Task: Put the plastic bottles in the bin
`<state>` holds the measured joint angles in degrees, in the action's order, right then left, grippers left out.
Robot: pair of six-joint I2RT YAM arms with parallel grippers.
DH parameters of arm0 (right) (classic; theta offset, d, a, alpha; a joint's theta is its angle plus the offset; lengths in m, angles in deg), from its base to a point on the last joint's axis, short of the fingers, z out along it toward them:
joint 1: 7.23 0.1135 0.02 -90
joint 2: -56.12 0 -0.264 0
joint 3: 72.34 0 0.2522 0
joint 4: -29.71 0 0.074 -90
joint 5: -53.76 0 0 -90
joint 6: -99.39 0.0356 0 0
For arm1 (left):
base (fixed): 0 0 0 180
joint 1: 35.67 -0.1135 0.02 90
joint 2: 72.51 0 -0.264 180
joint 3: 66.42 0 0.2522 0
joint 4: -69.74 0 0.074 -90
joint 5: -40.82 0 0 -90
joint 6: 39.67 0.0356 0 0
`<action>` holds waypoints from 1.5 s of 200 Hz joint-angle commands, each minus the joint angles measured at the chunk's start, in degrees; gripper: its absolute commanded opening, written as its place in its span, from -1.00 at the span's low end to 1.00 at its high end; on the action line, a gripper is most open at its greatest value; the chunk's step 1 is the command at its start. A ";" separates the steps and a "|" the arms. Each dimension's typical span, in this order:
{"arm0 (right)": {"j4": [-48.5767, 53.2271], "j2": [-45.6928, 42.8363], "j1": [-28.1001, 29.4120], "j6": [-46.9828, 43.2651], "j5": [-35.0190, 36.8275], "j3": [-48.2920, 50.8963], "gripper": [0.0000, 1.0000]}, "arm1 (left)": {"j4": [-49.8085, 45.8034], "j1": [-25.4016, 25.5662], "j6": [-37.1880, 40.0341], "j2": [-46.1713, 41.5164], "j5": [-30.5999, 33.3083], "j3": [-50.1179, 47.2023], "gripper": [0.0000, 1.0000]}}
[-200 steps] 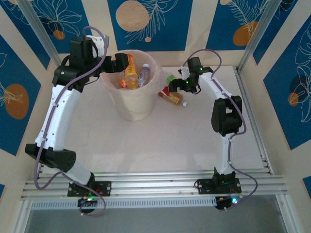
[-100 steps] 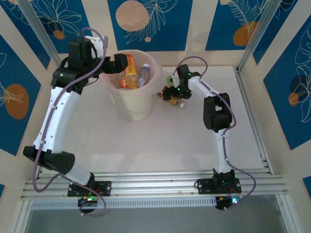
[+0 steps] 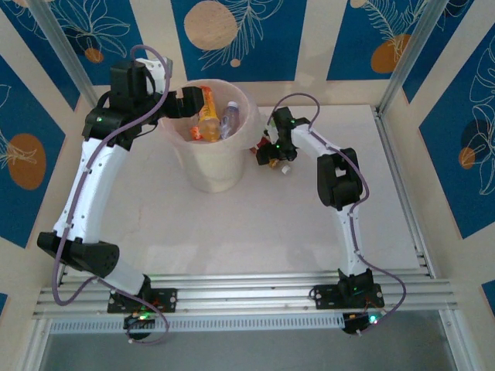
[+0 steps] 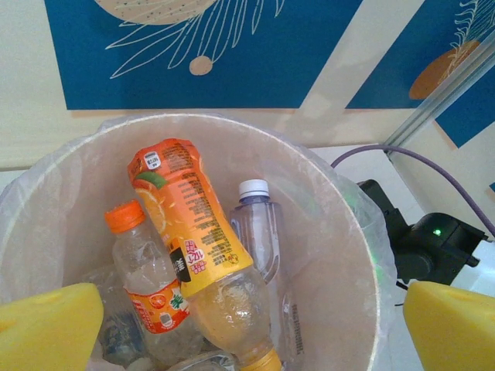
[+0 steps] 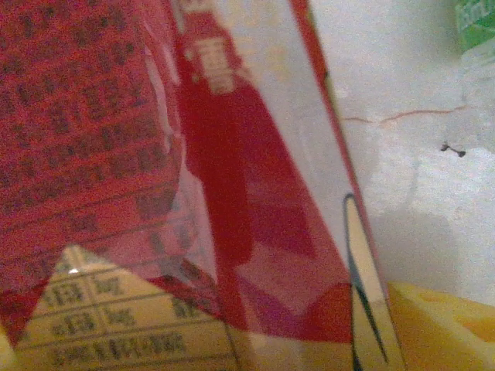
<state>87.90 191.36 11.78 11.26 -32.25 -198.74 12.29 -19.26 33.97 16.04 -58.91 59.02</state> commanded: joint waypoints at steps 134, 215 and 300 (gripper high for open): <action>-1.50 -24.60 2.58 5.42 6.30 16.62 0.08 | 2.56 -0.36 -2.17 -2.05 -1.67 -2.31 0.99; -3.31 -49.21 3.20 9.98 10.33 25.93 0.08 | 8.40 7.76 -7.69 -0.72 -12.12 -4.90 0.99; -9.41 -62.13 10.83 11.79 8.53 26.44 0.10 | 15.02 16.92 -13.52 5.26 -19.22 -1.09 0.99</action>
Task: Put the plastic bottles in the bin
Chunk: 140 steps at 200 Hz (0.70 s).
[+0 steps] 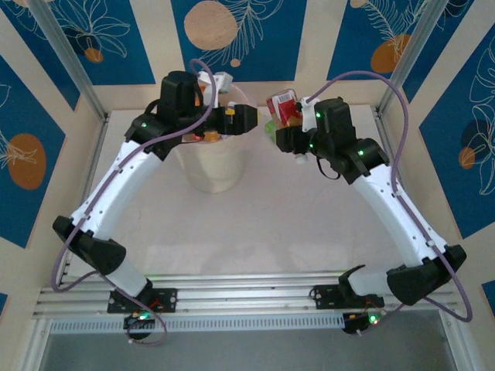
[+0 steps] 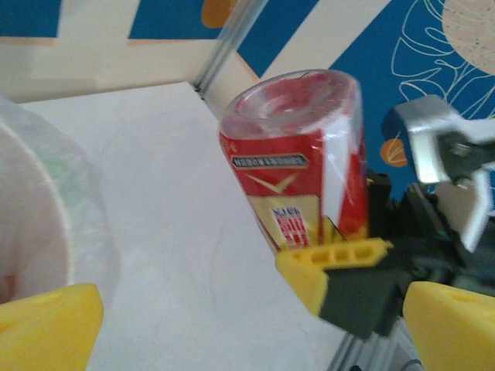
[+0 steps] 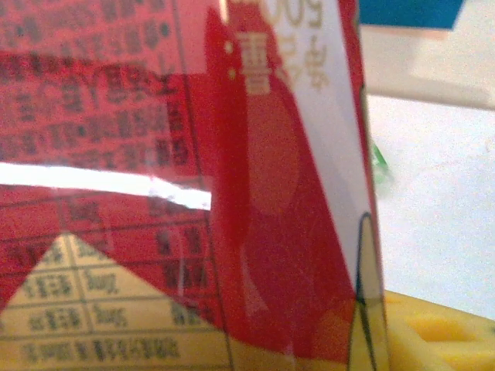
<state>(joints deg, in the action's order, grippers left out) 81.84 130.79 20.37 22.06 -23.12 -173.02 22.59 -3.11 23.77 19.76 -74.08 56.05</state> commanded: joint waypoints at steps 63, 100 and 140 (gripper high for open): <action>-4.61 -0.08 6.56 0.70 0.90 -1.29 0.10 | 6.89 2.58 -5.02 2.83 -6.19 3.62 0.99; -5.41 1.33 8.66 0.39 1.54 -2.57 0.10 | 6.93 2.60 -5.56 3.46 -5.32 4.23 0.99; -6.41 1.66 9.60 0.70 2.30 -2.86 0.09 | 6.95 2.51 -6.13 3.56 -5.33 3.99 0.66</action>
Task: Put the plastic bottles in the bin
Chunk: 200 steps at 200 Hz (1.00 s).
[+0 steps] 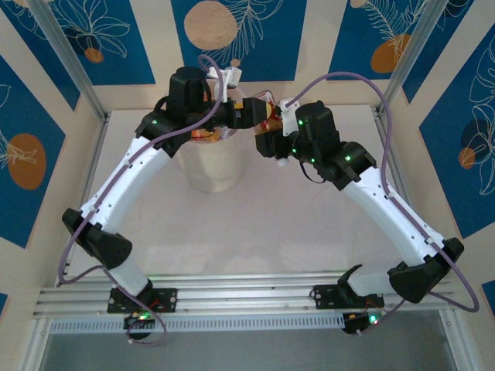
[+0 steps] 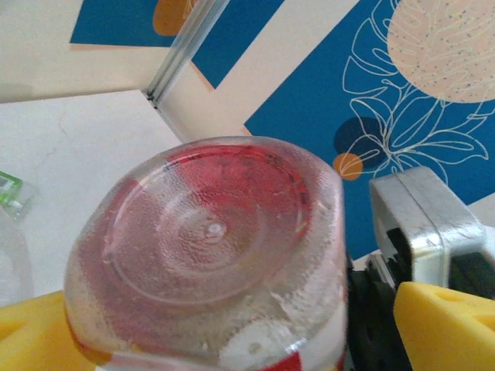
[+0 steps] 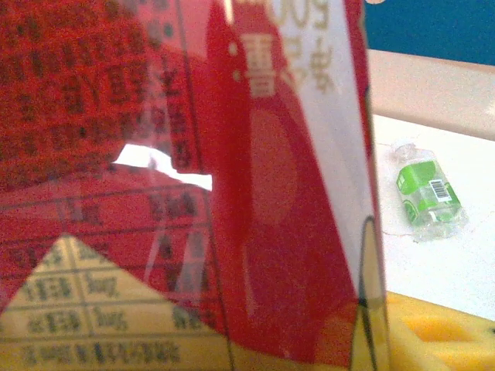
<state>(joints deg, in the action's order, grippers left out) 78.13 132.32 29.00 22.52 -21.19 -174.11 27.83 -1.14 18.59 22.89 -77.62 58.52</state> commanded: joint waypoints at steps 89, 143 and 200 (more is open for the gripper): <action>-4.94 0.43 1.11 0.61 -1.57 -2.16 0.28 | 6.09 -1.06 -3.42 -1.53 -2.54 1.24 0.08; -4.51 0.06 1.17 0.68 -0.75 -2.77 0.99 | 4.61 -6.00 -2.79 -3.52 -0.84 2.99 -0.07; -4.50 -4.16 1.21 1.20 3.44 0.33 0.99 | 1.33 -16.99 -1.55 -5.41 2.08 4.57 -0.10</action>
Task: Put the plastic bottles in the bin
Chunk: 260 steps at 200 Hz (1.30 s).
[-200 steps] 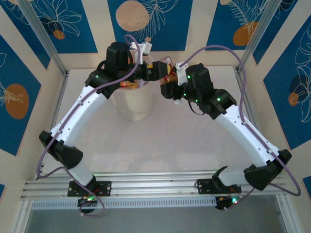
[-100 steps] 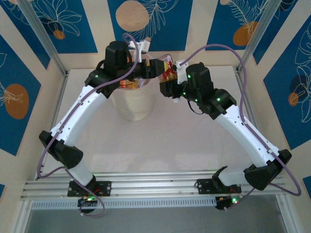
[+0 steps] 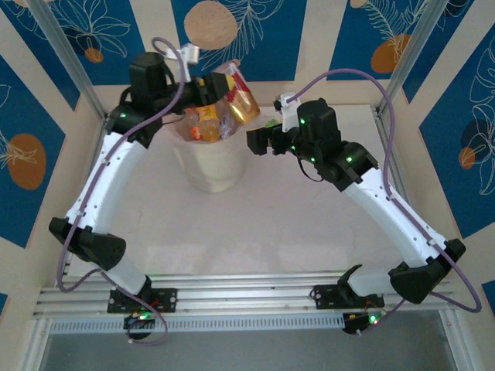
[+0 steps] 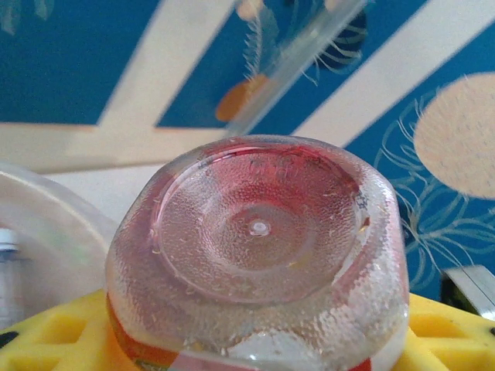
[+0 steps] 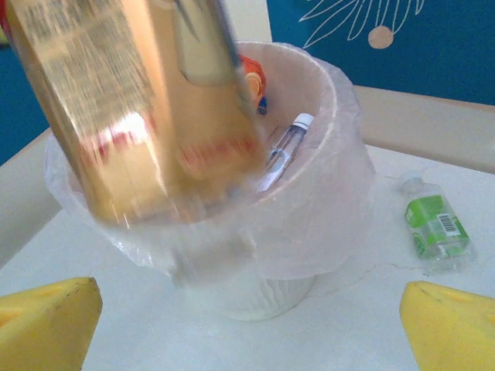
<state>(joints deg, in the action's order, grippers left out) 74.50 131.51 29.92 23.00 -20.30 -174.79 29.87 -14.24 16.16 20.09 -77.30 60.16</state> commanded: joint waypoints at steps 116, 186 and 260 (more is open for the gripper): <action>2.19 -3.13 0.21 1.34 6.90 1.95 0.99 | -21.49 -8.29 10.26 14.74 3.24 24.28 -0.05; 3.49 -1.42 -0.05 1.22 9.32 1.67 0.99 | -24.09 -7.95 10.80 20.26 -0.61 24.25 -0.03; 4.32 0.96 -2.27 1.71 8.83 0.88 0.98 | -26.97 -7.01 11.53 25.95 -6.31 25.61 0.22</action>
<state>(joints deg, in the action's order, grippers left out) 78.67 131.99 28.57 23.41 -12.17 -173.28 5.43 -21.75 25.52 44.09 -80.23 82.96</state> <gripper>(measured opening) 0.992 0.582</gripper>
